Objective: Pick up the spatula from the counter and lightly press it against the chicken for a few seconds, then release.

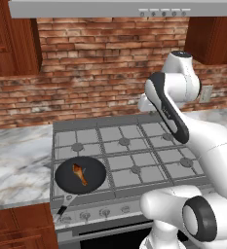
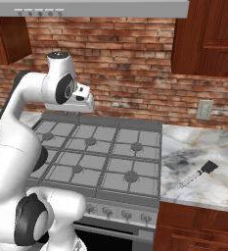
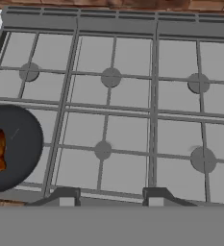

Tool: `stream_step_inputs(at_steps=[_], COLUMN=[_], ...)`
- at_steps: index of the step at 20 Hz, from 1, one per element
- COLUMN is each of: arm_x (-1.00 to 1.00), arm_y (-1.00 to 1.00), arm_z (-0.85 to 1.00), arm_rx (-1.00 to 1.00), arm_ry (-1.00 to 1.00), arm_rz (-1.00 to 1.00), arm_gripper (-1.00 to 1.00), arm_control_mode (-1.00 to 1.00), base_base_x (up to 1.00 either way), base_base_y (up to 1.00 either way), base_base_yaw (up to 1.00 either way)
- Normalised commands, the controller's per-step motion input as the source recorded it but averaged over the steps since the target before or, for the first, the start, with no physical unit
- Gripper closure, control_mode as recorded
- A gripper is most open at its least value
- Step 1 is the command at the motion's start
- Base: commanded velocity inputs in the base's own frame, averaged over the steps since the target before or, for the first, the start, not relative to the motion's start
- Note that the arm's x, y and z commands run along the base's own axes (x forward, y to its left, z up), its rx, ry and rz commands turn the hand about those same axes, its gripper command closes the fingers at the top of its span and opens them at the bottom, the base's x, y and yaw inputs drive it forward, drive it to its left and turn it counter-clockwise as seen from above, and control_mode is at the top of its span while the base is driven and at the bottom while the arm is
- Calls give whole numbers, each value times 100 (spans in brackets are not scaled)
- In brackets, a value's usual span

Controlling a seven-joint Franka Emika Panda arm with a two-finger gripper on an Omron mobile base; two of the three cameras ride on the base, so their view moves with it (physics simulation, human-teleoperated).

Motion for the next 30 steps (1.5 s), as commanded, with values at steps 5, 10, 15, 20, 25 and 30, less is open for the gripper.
stream_step_inputs(at_steps=[5,10,15,20,25,30], arm_x=[-11,-30,-35,-22,-23,-16], arm_y=[0,0,-16,-38,-42,-41], arm_z=[0,0,0,0,0,0], arm_rx=[0,0,0,2,0,0], arm_ry=[-1,-5,-8,-2,-5,-2], arm_rz=[0,-3,-6,-5,-4,-5], arm_gripper=[-100,-100,-100,-100,-100,-100], arm_control_mode=[-100,-100,-100,-100,-100,-100], base_base_x=[0,0,0,0,0,0], base_base_y=[0,0,0,0,0,0], base_base_yaw=[0,0,0,0,0,0])
